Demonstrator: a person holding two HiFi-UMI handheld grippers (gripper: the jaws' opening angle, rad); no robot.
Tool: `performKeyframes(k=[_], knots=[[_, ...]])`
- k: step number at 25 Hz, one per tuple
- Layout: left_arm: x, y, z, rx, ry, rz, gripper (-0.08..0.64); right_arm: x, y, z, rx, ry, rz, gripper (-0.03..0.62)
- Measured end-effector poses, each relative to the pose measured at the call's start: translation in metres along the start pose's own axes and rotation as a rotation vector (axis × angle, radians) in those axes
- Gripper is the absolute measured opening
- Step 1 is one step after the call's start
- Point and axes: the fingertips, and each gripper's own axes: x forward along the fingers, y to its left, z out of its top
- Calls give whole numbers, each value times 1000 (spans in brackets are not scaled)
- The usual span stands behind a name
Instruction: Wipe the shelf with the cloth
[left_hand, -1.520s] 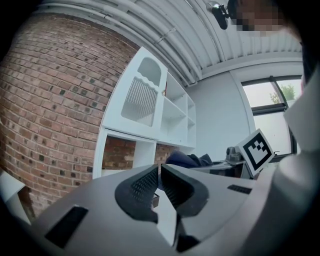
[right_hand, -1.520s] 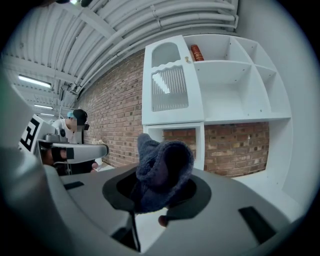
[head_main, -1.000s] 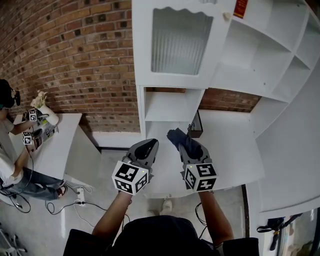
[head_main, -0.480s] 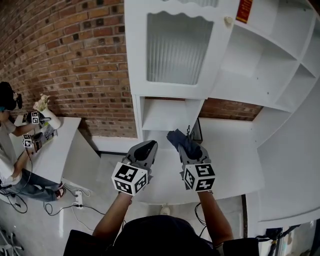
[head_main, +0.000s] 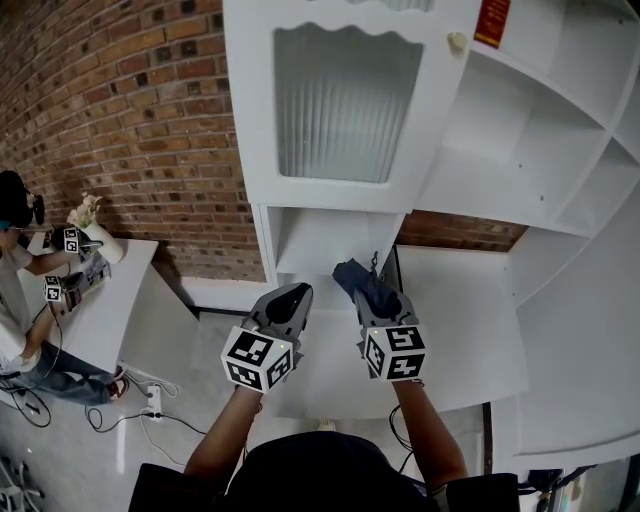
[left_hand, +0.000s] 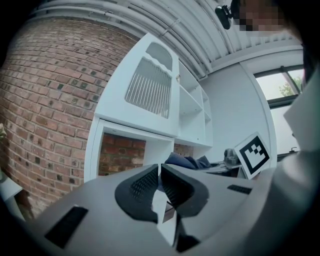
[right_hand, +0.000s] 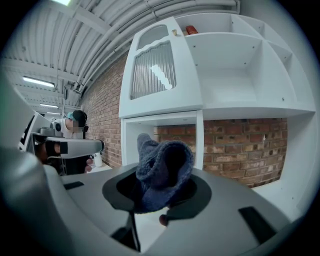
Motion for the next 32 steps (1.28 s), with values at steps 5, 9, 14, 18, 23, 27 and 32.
performKeyframes(k=[5,9,14,18,23,27,32], knots=[[14,9,-1,-1,6,19,31,19,-16,-4,-8,22,-3,133],[21,12,-7,0,16,26,31,36,-28,-17,5,53,-15,133],[26,25,-9,-6,24,51,31,54,-38,-32,26,94,-21,133],[29,31,-11,-9,30,63,31,68,-45,-45,17,129,-34,133],[34,32,-18,-22,44,64,31,83,-57,-64,-7,157,-72,133],[36,32,-24,-35,50,63,31,91,-65,-75,6,182,-92,133],[39,35,-26,-42,53,66,31,97,-71,-82,8,201,-100,135]])
